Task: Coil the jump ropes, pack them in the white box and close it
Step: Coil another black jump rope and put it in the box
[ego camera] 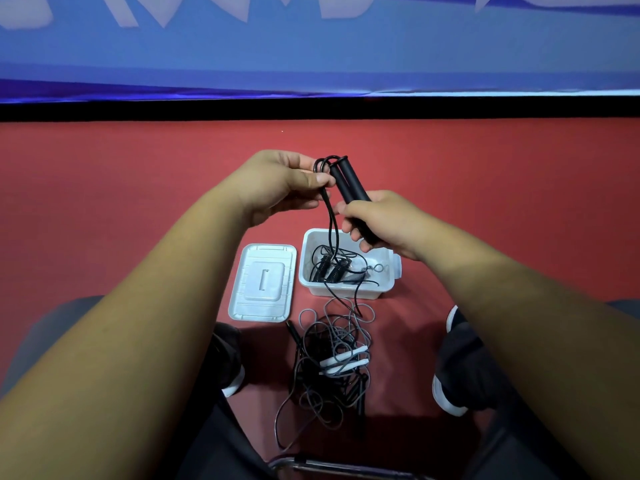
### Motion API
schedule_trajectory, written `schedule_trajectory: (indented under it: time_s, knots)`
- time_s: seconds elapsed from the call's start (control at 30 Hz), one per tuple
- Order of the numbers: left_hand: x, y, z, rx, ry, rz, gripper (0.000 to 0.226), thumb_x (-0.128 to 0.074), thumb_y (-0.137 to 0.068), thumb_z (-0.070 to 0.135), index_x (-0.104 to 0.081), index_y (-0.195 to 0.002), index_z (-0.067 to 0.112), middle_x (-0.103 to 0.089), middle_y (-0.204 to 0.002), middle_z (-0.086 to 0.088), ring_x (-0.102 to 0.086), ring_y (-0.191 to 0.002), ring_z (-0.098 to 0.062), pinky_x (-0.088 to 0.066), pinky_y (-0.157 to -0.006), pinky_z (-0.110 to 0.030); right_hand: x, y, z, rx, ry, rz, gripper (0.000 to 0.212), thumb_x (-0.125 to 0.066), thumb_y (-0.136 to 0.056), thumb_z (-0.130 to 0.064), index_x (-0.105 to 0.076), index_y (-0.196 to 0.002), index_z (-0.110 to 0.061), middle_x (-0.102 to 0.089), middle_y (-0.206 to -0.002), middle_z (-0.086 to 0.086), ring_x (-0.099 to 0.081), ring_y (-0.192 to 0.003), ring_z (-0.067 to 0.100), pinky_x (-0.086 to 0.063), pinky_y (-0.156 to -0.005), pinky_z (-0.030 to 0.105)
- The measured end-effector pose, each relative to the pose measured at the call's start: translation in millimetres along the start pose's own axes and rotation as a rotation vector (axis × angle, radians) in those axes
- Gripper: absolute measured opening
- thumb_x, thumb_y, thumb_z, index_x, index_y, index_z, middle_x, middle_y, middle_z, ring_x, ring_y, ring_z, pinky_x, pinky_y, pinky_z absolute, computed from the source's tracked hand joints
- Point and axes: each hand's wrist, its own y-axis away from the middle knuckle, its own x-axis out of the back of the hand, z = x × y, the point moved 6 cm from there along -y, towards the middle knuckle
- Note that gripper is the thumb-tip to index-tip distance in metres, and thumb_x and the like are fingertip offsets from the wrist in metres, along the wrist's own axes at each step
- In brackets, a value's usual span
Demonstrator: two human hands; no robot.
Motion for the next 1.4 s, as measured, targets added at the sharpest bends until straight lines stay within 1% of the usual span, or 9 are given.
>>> schedule_trajectory:
  time_s: [0.13, 0.27, 0.33, 0.47, 0.63, 0.83, 0.97, 1.17, 1.4]
  knots:
    - [-1.1, 2.2, -0.1, 0.025, 0.02, 0.018, 0.011, -0.071, -0.096, 0.01, -0.074, -0.106, 0.007, -0.079, -0.09, -0.003, -0.072, -0.08, -0.013, -0.062, -0.083, -0.029, -2.7, 2.0, -4.0, 0.107, -0.005, -0.053, 0.03, -0.073, -0.099, -0.042, -0.066, -0.096, -0.013, -0.064, -0.08, 0.002, -0.056, -0.066, 0.015, -0.048, -0.052, 0.029]
    - [-3.8, 2.8, -1.7, 0.03, 0.065, 0.001, 0.008, -0.066, -0.1, 0.012, -0.072, -0.105, 0.008, -0.078, -0.09, -0.003, -0.075, -0.08, -0.009, -0.063, -0.081, -0.025, -2.2, 4.0, -9.0, 0.191, 0.066, -0.058, 0.05, -0.091, -0.079, -0.046, -0.071, -0.11, -0.013, -0.062, -0.078, -0.005, -0.056, -0.07, 0.013, -0.048, -0.056, 0.033]
    - [-6.0, 2.7, -2.3, 0.036, 0.119, -0.007, 0.007, -0.065, -0.101, 0.012, -0.071, -0.104, 0.01, -0.078, -0.093, -0.005, -0.075, -0.083, -0.009, -0.063, -0.076, -0.023, -2.6, 5.3, -11.3, 0.222, 0.114, -0.052, 0.045, -0.092, -0.079, -0.041, -0.074, -0.113, -0.018, -0.065, -0.08, -0.008, -0.057, -0.07, 0.009, -0.049, -0.059, 0.034]
    - [-13.3, 3.3, -1.9, 0.041, 0.209, -0.018, 0.006, -0.064, -0.102, 0.012, -0.069, -0.101, 0.011, -0.079, -0.098, -0.007, -0.077, -0.085, -0.01, -0.062, -0.075, -0.023, -3.4, 5.0, -11.3, 0.218, 0.109, -0.01, 0.034, -0.09, -0.084, -0.025, -0.074, -0.113, -0.018, -0.073, -0.103, -0.003, -0.064, -0.072, 0.005, -0.053, -0.059, 0.03]
    - [-18.1, 3.3, -2.6, 0.055, 0.322, -0.004, 0.008, -0.065, -0.1, 0.009, -0.071, -0.105, 0.006, -0.079, -0.104, -0.014, -0.078, -0.095, -0.016, -0.062, -0.076, -0.025, -8.4, 0.3, -4.5, 0.14, 0.013, -0.017, 0.024, -0.071, -0.092, -0.002, -0.07, -0.115, -0.006, -0.072, -0.095, 0.003, -0.074, -0.084, 0.019, -0.053, -0.056, 0.032]
    - [-17.8, 1.7, -3.7, 0.07, 0.385, 0.025, 0.01, -0.069, -0.097, 0.009, -0.069, -0.107, 0.006, -0.078, -0.108, -0.016, -0.078, -0.098, -0.02, -0.064, -0.081, -0.029, -17.8, 5.6, 3.0, -0.023, -0.041, -0.084, 0.036, -0.082, -0.092, -0.022, -0.064, -0.121, -0.01, -0.062, -0.078, 0.005, -0.074, -0.075, 0.022, -0.054, -0.051, 0.028]
    - [-17.0, 2.6, -2.9, 0.073, 0.378, 0.019, 0.016, -0.073, -0.095, 0.013, -0.069, -0.11, 0.008, -0.078, -0.111, -0.015, -0.077, -0.101, -0.02, -0.063, -0.082, -0.03, -17.2, 6.6, 3.7, -0.057, -0.093, -0.086, 0.033, -0.077, -0.097, -0.02, -0.064, -0.125, -0.009, -0.06, -0.082, 0.005, -0.074, -0.075, 0.021, -0.055, -0.052, 0.028]
    - [-14.0, 1.2, -2.2, 0.087, 0.261, 0.016, 0.016, -0.074, -0.095, 0.028, -0.075, -0.101, 0.013, -0.076, -0.095, -0.003, -0.076, -0.091, -0.017, -0.063, -0.089, -0.032, -21.3, 13.7, -2.3, -0.076, -0.163, -0.139, 0.039, -0.08, -0.095, -0.02, -0.065, -0.129, -0.008, -0.06, -0.079, 0.003, -0.074, -0.074, 0.021, -0.055, -0.05, 0.027]
    - [-5.9, 0.2, -0.1, 0.042, 0.21, 0.024, 0.022, -0.072, -0.097, 0.031, -0.074, -0.1, 0.01, -0.075, -0.095, -0.006, -0.073, -0.083, -0.015, -0.062, -0.077, -0.028, -24.4, 20.5, -9.5, -0.075, -0.148, -0.227, 0.025, -0.075, -0.098, -0.015, -0.073, -0.122, -0.01, -0.054, -0.071, 0.0, -0.062, -0.064, 0.014, -0.054, -0.048, 0.027]
